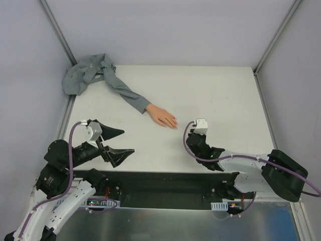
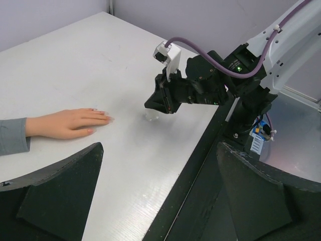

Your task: Paint the nails

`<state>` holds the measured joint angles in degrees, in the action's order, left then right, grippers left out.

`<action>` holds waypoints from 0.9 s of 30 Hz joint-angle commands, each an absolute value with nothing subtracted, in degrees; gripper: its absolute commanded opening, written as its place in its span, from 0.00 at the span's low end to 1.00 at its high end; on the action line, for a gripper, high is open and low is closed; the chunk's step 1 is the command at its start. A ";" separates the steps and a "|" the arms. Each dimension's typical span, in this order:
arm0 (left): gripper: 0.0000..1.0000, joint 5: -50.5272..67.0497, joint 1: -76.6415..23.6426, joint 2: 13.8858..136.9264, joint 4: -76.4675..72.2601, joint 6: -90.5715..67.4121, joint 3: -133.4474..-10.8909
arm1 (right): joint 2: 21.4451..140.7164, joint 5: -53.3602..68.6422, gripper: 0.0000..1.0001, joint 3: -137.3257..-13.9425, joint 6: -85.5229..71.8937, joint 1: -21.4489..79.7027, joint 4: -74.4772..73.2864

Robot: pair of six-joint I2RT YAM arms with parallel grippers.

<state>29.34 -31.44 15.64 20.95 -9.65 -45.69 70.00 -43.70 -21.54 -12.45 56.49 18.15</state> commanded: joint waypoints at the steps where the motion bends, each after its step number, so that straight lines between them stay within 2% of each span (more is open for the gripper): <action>1: 0.94 29.36 -31.29 15.47 20.92 -10.28 -46.05 | 71.19 -44.56 0.14 -22.06 -14.50 56.42 20.48; 4: 0.94 29.53 -31.29 15.21 21.01 -10.37 -45.97 | 70.76 -44.65 0.18 -22.50 -14.06 56.78 19.34; 11: 0.95 29.62 -31.20 14.94 21.09 -10.46 -45.97 | 67.60 -45.52 0.36 -24.87 -13.62 58.27 14.16; 16: 0.95 30.15 -31.29 15.38 21.09 -10.55 -46.05 | 65.31 -45.62 0.45 -26.54 -13.54 58.62 10.03; 22: 0.95 30.50 -31.29 15.47 21.18 -10.72 -46.32 | 62.49 -44.39 0.61 -29.96 -13.18 58.62 4.40; 27: 0.95 30.32 -31.20 15.29 21.36 -11.07 -46.41 | 59.68 -44.12 0.78 -34.96 -13.80 58.71 -4.72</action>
<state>29.45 -31.44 15.62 21.98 -9.76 -45.69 62.92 -43.75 -29.19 -13.21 58.35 3.77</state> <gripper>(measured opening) 0.946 0.720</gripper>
